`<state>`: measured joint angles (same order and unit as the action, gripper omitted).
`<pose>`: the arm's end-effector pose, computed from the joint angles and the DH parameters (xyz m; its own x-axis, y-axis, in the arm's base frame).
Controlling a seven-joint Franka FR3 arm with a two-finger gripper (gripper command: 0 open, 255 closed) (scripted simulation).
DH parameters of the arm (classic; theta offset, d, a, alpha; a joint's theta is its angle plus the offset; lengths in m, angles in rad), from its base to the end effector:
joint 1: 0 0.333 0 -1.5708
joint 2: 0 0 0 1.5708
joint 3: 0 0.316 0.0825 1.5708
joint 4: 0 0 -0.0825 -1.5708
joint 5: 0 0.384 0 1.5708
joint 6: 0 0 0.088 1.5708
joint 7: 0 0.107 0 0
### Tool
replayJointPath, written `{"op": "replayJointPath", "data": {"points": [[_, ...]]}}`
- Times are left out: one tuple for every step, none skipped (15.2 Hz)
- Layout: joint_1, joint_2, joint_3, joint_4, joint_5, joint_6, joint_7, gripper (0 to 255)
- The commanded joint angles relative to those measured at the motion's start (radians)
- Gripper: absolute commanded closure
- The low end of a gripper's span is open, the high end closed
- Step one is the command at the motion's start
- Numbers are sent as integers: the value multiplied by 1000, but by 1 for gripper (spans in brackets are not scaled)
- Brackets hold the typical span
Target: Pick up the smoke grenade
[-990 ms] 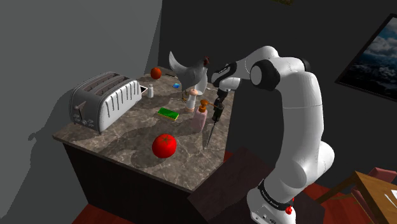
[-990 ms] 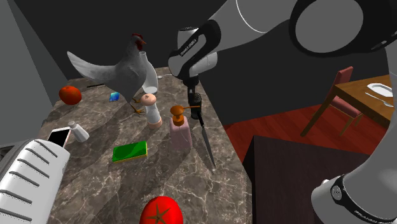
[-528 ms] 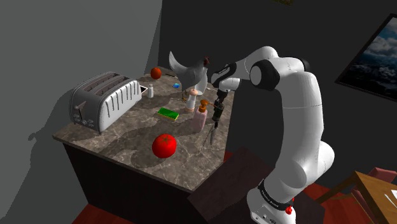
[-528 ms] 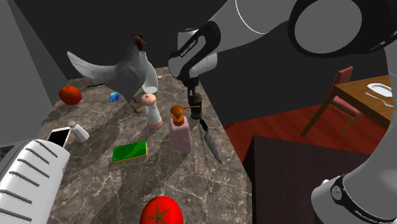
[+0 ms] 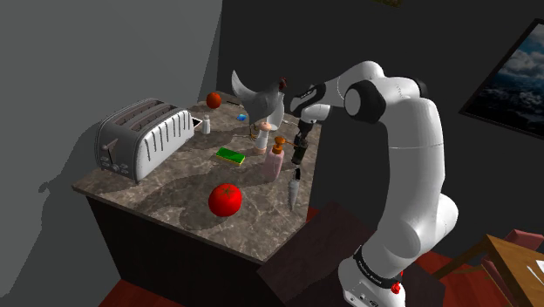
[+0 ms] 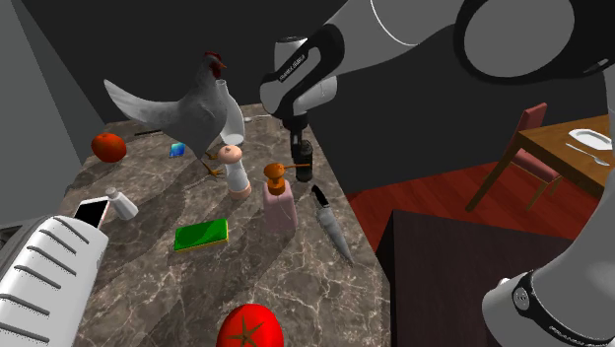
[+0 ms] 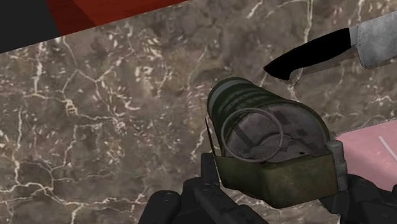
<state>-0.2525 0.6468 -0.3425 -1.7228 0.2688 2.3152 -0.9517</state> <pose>0.5690 -0.3525 0.2269 0.9722 0.2338 -0.0104 0.2338 -0.9723 0.0000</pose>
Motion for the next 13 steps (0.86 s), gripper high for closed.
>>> {"op": "replayJointPath", "data": {"points": [[4, -19, -6, -1, -7, -18, 4, 255], [6, -28, -9, 0, -11, -27, 6, 255], [8, -36, -11, 1, -14, -36, 8, 255], [9, -45, -14, 2, -17, -45, 10, 255], [11, -53, -16, 3, -21, -54, 12, 255], [13, -61, -19, 4, -24, -64, 14, 255], [14, -69, -21, 6, -28, -73, 16, 255], [16, -77, -23, 8, -31, -83, 18, 255], [17, -85, -26, 10, -34, -92, 20, 255], [19, -93, -28, 12, -38, -102, 22, 255], [20, -100, -30, 15, -41, -112, 24, 255], [20, -101, -30, 15, -42, -113, 24, 255], [20, -101, -30, 15, -42, -113, 24, 255]]}}
